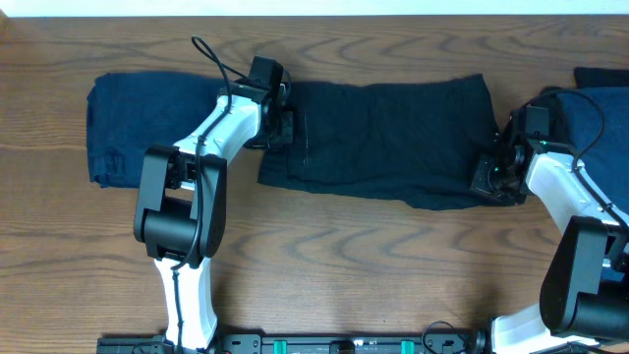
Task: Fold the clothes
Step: 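Grasp the right end of the black shorts strip with the right gripper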
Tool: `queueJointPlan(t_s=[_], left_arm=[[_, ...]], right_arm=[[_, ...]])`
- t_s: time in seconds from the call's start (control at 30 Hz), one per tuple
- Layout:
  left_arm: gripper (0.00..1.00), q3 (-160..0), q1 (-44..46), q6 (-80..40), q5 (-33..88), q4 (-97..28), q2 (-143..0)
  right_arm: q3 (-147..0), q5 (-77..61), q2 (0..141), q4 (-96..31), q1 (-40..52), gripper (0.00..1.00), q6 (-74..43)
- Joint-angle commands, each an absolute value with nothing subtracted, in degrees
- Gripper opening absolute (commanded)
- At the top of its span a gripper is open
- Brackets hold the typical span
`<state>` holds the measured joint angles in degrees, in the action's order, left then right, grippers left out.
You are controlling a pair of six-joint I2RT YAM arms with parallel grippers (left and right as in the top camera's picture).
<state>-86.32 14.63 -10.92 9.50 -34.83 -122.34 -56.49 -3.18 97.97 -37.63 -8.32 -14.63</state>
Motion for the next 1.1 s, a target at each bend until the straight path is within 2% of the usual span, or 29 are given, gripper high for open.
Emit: queueJointPlan(t_s=[0.0, 0.2, 0.4, 0.47, 0.6, 0.77, 1.07], left_arm=[[0.06, -88.3, 14.8, -11.2, 9.8, -35.8, -120.3], [0.05, -88.4, 14.8, -11.2, 9.8, -36.7, -112.8], [0.06, -88.4, 14.8, -10.9, 9.8, -38.2, -107.1], [0.06, -88.4, 14.8, -11.0, 9.8, -38.9, -105.4], [0.06, -88.4, 14.8, -11.0, 9.8, -39.8, -103.1], [0.06, -88.4, 14.8, -11.0, 9.8, -40.1, -102.1], [0.06, -88.4, 14.8, -11.0, 9.9, -40.7, -102.0]], right_arm=[[-57.4, -2.8, 97.4, -37.5, -8.0, 0.02, -14.3], [-58.7, -2.8, 97.0, -37.5, -8.0, 0.08, -14.1], [-69.6, -9.2, 94.3, -43.5, -7.9, 0.12, -14.5], [-73.4, -15.9, 93.7, -45.4, -7.8, 0.11, -14.5], [-75.6, -29.4, 93.7, -46.1, -6.9, 0.01, -14.1], [-73.1, -29.8, 95.5, -44.5, -1.1, 0.01, -14.2], [-65.8, -29.8, 101.5, -30.4, 12.3, 0.01, -18.2]])
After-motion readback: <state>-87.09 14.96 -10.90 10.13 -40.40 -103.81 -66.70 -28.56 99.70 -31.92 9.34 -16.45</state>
